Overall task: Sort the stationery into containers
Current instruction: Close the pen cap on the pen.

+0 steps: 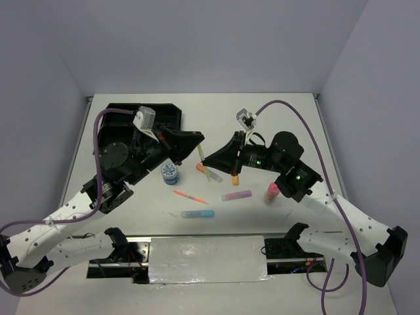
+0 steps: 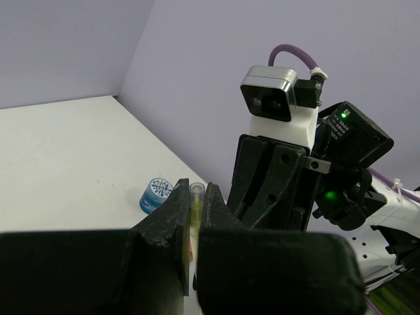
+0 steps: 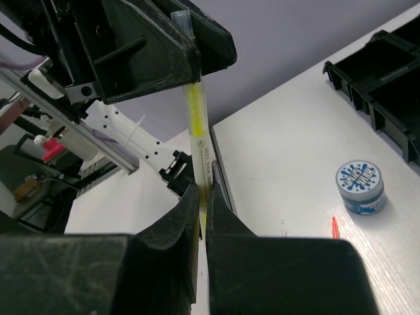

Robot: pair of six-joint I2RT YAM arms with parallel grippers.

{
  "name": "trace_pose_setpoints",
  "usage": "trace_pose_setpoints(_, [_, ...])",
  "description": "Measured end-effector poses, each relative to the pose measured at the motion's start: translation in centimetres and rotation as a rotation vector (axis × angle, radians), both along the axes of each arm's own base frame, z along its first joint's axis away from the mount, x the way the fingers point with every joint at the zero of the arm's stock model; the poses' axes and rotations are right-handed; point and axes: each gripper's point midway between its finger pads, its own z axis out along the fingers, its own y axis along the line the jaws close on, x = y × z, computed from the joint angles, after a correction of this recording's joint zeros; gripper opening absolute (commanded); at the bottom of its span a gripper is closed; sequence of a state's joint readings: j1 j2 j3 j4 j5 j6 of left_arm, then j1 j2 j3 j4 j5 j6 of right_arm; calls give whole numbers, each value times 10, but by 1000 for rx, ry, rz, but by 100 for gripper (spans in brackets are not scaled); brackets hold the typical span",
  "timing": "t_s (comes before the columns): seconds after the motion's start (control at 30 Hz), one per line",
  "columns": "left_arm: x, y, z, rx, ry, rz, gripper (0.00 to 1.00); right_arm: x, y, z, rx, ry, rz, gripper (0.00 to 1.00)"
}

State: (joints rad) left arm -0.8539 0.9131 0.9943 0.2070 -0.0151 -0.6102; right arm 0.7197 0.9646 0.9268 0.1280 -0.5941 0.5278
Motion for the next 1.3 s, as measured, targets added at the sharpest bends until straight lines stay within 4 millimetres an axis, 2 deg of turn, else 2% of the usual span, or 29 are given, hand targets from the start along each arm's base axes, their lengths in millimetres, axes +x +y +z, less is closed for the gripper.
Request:
trace_pose_setpoints(0.23, [-6, 4, 7, -23, 4, -4, 0, -8, 2, 8, 44, -53, 63, 0])
trace_pose_setpoints(0.57, [-1, -4, 6, -10, 18, -15, 0, -7, 1, 9, 61, -47, 64, 0])
trace_pose_setpoints(0.97, [-6, -1, 8, -13, 17, -23, 0, -12, 3, 8, 56, -57, 108, 0])
trace_pose_setpoints(1.0, [-7, 1, 7, -8, 20, -22, 6, -13, 4, 7, 56, -58, 118, 0])
trace_pose_setpoints(1.03, [-8, 2, 6, -4, 24, -20, 17, -13, 6, 6, 55, -58, 131, 0])
trace_pose_setpoints(1.07, [-8, 3, 5, 4, 30, -17, 39, -14, 8, 5, 56, -60, 144, 0])
trace_pose_setpoints(1.1, [-8, 4, 4, 15, 32, -13, 47, -15, 8, 5, 57, -63, 155, 0])
trace_pose_setpoints(1.13, [-9, 5, 2, 25, 37, -14, 65, -15, 9, 6, 63, -71, 161, 0])
trace_pose_setpoints(1.17, [-10, 5, -1, 38, 44, -15, 99, -16, 9, 10, 73, -87, 166, 0])
trace_pose_setpoints(1.3, [-8, 4, -22, 94, 105, -11, 99, -19, 8, 16, 89, -127, 173, 0])
